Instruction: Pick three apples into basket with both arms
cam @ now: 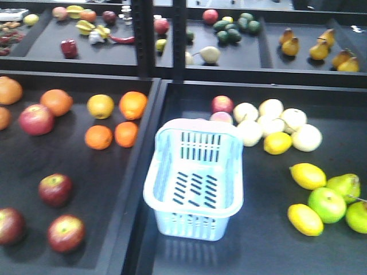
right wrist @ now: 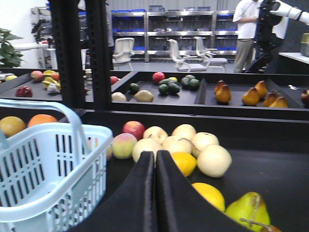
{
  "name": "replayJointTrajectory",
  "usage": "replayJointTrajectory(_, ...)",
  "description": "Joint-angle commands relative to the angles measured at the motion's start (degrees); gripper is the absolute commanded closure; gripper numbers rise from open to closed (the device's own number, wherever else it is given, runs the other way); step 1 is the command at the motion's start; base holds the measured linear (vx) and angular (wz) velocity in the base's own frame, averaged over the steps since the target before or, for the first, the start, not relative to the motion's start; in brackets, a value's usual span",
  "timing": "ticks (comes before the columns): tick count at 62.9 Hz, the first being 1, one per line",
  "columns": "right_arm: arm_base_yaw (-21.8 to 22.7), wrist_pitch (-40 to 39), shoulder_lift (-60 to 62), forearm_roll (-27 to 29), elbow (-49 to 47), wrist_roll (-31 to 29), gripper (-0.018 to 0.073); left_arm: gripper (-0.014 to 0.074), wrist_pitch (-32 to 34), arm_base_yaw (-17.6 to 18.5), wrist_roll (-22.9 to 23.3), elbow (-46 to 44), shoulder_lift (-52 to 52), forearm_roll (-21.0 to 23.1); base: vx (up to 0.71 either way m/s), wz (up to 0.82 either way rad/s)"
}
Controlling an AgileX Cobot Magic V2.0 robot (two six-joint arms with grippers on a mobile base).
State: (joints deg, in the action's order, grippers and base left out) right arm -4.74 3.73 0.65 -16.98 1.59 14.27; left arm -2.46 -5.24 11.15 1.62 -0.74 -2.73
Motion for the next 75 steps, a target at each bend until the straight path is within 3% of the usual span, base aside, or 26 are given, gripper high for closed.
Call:
replayJointTrajectory(1, 0.3, -4.1, 0.7, -0.5, 0.7, -0.2, 0.0564, 0.0602, 4.1, 0.3, 0.3, -1.8, -0.2, 0.5, 0.08, -0.3)
replayJointTrajectory(32, 0.3, -4.1, 0.7, -0.5, 0.7, -0.2, 0.0564, 0.0602, 4.1, 0.3, 0.3, -1.8, -0.2, 0.5, 0.06, -0.22)
replayJointTrajectory(75, 0.3, -4.1, 0.7, -0.5, 0.7, -0.2, 0.0564, 0.0602, 4.1, 0.3, 0.3, -1.8, -0.2, 0.5, 0.01, -0.01)
